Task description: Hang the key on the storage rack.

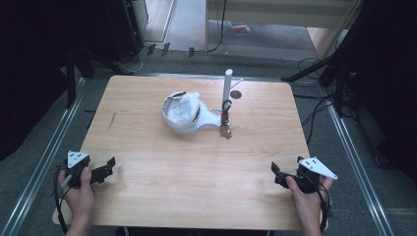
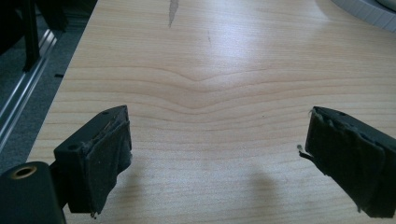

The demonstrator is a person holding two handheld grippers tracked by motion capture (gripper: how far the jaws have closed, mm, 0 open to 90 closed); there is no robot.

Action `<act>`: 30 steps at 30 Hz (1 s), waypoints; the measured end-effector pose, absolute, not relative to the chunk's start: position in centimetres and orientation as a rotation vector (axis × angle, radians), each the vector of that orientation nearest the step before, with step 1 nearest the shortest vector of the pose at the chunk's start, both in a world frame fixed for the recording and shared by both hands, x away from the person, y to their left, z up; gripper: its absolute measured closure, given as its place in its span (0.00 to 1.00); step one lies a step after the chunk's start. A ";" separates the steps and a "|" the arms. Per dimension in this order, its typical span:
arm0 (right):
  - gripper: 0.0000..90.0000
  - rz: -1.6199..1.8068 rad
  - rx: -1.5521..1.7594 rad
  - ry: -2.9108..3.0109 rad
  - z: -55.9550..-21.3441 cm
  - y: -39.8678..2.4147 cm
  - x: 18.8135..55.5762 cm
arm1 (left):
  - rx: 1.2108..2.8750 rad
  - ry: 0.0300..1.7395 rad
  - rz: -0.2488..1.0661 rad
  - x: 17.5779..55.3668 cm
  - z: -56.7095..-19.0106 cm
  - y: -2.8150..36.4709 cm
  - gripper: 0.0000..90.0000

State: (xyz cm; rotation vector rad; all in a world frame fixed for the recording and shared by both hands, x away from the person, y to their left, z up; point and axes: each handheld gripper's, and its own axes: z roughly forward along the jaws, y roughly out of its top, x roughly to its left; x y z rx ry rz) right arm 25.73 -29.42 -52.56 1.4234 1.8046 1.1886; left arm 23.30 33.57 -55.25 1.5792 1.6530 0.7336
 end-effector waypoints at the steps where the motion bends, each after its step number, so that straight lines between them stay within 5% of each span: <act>1: 0.00 1.183 1.426 1.806 -52.7 -29.6 25.6 | 1.580 1.652 0.734 23.3 -55.3 33.6 0.09; 30: 0.00 1.132 1.513 1.735 -54.5 -36.0 21.0 | 1.580 1.652 0.734 23.3 -55.2 33.6 0.09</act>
